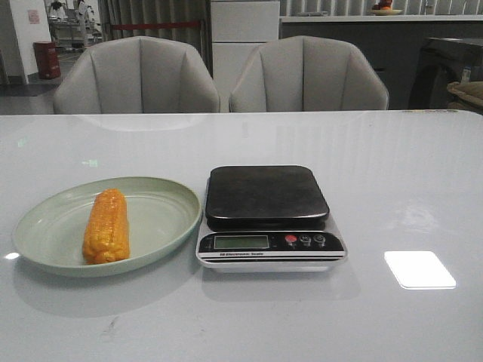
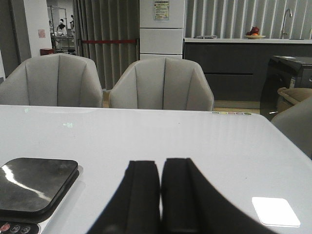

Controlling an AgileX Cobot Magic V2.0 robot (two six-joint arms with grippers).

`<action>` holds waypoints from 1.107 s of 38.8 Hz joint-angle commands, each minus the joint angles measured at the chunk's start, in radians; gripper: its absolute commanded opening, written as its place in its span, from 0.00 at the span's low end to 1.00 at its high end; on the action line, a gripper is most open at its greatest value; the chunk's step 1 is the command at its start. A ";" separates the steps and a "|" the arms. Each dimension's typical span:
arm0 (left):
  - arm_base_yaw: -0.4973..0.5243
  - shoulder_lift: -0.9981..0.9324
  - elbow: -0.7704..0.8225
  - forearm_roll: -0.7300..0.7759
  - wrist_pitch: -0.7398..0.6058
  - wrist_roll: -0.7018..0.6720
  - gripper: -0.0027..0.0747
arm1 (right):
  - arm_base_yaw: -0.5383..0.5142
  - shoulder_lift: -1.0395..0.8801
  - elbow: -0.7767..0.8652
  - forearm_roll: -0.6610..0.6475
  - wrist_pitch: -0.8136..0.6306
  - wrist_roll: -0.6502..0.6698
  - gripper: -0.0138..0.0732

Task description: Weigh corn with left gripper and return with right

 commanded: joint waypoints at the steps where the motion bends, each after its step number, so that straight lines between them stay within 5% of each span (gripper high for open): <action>1: 0.003 0.008 -0.091 -0.019 -0.025 -0.012 0.18 | -0.005 -0.020 0.007 -0.011 -0.078 -0.008 0.37; 13: -0.021 0.259 -0.402 0.009 0.427 -0.012 0.18 | -0.005 -0.020 0.007 -0.011 -0.078 -0.008 0.37; 30: -0.024 0.344 -0.406 -0.003 0.434 -0.012 0.20 | -0.005 -0.020 0.007 -0.011 -0.078 -0.008 0.37; 33: -0.044 0.344 -0.406 -0.003 0.447 -0.012 0.28 | -0.005 -0.020 0.007 -0.011 -0.078 -0.008 0.37; 39: -0.114 0.344 -0.406 0.009 0.473 -0.012 0.64 | -0.005 -0.020 0.007 -0.011 -0.078 -0.008 0.37; 43: -0.148 0.344 -0.411 0.009 0.483 -0.012 0.78 | -0.005 -0.020 0.007 -0.011 -0.078 -0.008 0.37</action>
